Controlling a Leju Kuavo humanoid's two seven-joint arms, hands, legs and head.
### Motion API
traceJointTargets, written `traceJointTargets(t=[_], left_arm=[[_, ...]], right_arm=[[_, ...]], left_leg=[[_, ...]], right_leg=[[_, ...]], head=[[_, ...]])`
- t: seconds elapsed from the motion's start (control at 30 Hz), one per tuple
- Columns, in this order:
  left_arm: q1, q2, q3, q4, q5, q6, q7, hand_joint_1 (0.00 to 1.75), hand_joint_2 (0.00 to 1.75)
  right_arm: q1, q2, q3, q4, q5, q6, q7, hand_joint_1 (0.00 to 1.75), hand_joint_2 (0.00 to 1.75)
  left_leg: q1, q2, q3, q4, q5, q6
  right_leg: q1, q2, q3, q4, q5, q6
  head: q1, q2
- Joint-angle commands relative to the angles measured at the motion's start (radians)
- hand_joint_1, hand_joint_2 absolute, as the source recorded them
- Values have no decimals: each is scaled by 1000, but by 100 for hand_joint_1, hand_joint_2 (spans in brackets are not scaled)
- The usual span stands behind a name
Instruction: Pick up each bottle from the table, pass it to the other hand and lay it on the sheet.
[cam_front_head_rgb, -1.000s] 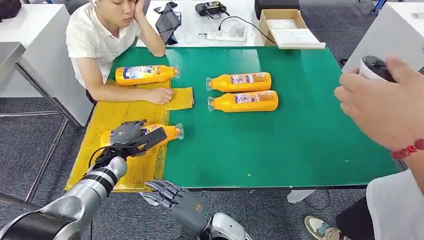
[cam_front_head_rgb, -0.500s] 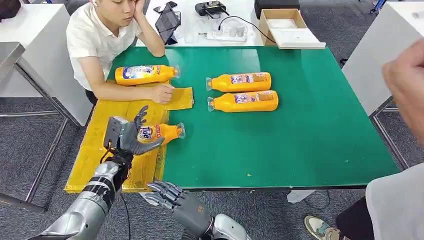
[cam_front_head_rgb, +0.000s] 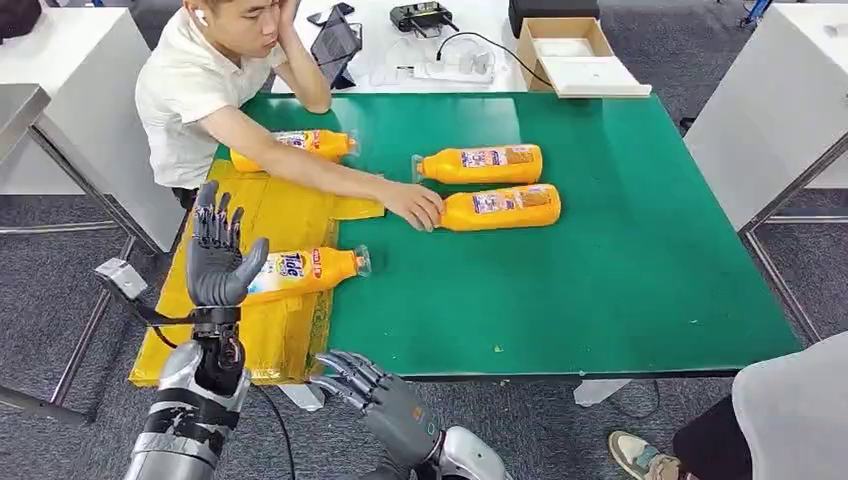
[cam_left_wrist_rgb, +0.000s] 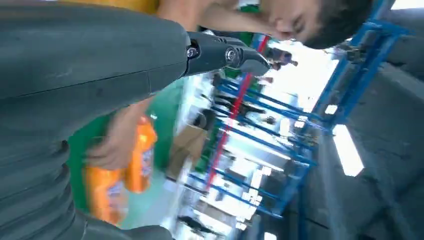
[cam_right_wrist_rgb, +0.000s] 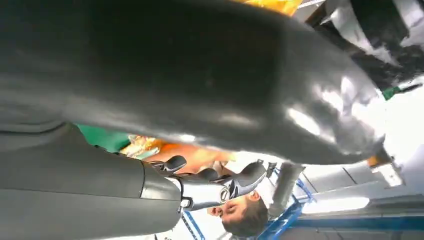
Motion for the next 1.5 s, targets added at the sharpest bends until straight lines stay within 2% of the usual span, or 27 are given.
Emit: traceJointTargets(t=[0.03,0.07,0.17,0.37,0.47,0.53,0.57,0.63,0.77,0.9,1.03,1.17,1.33,1.5], left_arm=[[236,-3,-103,-341,-42,111,-43,0,175],[298,6,-129,-384,-108,169,-65,0,175],[386,21,-167,-443,-223,277,-125,0,175],[459,44,-260,-448,-387,414,-109,0,175],[460,50,-278,-449,-399,422,-113,0,175],[466,54,-297,-453,-418,434,-113,0,175],[470,51,-306,-456,-418,437,-108,0,175],[471,49,-308,-457,-418,437,-108,0,175],[467,44,-320,-452,-420,428,-93,0,175],[466,35,-325,-453,-431,412,-74,0,175],[466,34,-326,-454,-432,412,-73,0,175],[463,32,-329,-451,-440,401,-58,0,175],[444,36,-349,-429,-444,391,-50,0,175],[440,37,-355,-427,-445,388,-49,0,175]], right_arm=[[125,-38,-289,-205,-66,-122,-6,0,175],[144,-62,-348,-224,-55,-143,16,0,175],[169,-86,-470,-228,-39,-151,30,0,175],[158,-106,-639,-152,74,-185,108,0,175],[148,-107,-648,-128,112,-179,132,0,175],[134,-117,-655,-102,175,-177,180,0,175],[119,-131,-649,-71,259,-174,242,0,175],[116,-134,-652,-70,258,-174,241,0,175],[77,-159,-628,6,420,-146,378,0,175],[42,-188,-602,42,565,-56,543,0,175],[40,-189,-601,43,564,-53,543,0,175],[15,-199,-608,74,626,-32,616,0,175],[-76,-210,-623,181,612,-34,610,0,175],[-88,-207,-621,195,621,-44,614,0,175]], left_leg=[[0,0,1,0,-1,-1],[0,0,2,-1,-1,-1],[0,1,5,-2,-2,0],[-2,-1,0,-1,-1,0],[-3,-1,-1,-1,-2,1],[-2,0,0,-1,-2,0],[-2,0,0,-1,-2,1],[-2,0,0,-1,-2,1],[-2,1,0,-1,-2,1],[-2,1,0,-1,-2,1],[-1,2,0,-1,-2,0],[-1,2,1,-1,-2,0],[-2,2,-1,-1,-2,1],[-2,1,-1,-1,-1,1]], right_leg=[[0,-1,1,-1,-1,-1],[0,-1,2,-1,-1,-1],[0,-1,5,-3,-2,-1],[-2,-2,0,-2,-1,-1],[-3,-2,-1,-2,-1,-1],[-2,-2,0,-3,0,-1],[-2,-1,0,-2,0,-1],[-2,-1,-1,-2,0,0],[-2,0,0,-3,0,0],[-1,0,0,-2,1,0],[-1,0,1,-3,0,-1],[-1,0,2,-3,0,-2],[-2,1,-1,-2,1,0],[-2,0,-1,-2,1,0]], head=[[0,0],[0,0],[0,0],[0,0],[0,0],[0,0],[0,0],[0,0],[0,0],[0,0],[0,0],[0,0],[0,0],[0,0]])
